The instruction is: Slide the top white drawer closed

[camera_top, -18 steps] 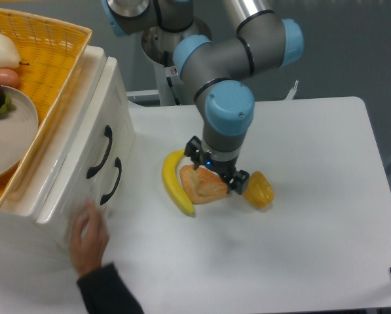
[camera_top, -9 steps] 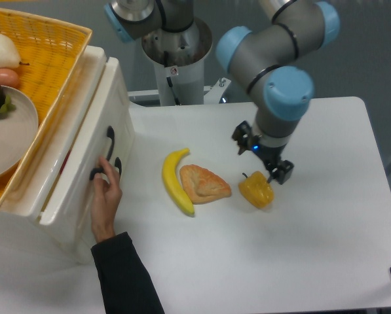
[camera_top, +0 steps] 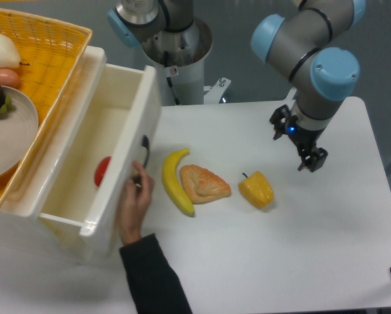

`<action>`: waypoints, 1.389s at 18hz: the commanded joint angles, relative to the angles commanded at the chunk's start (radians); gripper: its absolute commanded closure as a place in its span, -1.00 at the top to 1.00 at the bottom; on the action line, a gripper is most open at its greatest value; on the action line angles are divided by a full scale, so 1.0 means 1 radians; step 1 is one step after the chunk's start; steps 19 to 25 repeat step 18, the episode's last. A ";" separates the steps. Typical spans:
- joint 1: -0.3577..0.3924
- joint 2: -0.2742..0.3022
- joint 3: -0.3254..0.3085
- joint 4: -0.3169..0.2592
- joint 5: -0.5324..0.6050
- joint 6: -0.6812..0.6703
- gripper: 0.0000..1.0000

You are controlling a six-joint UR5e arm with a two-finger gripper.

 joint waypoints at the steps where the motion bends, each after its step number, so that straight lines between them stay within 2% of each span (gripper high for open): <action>1: 0.000 -0.002 0.002 0.002 0.000 0.011 1.00; 8: 0.003 -0.023 0.052 0.008 -0.023 0.031 1.00; 25: 0.009 -0.028 0.046 0.011 -0.021 0.032 1.00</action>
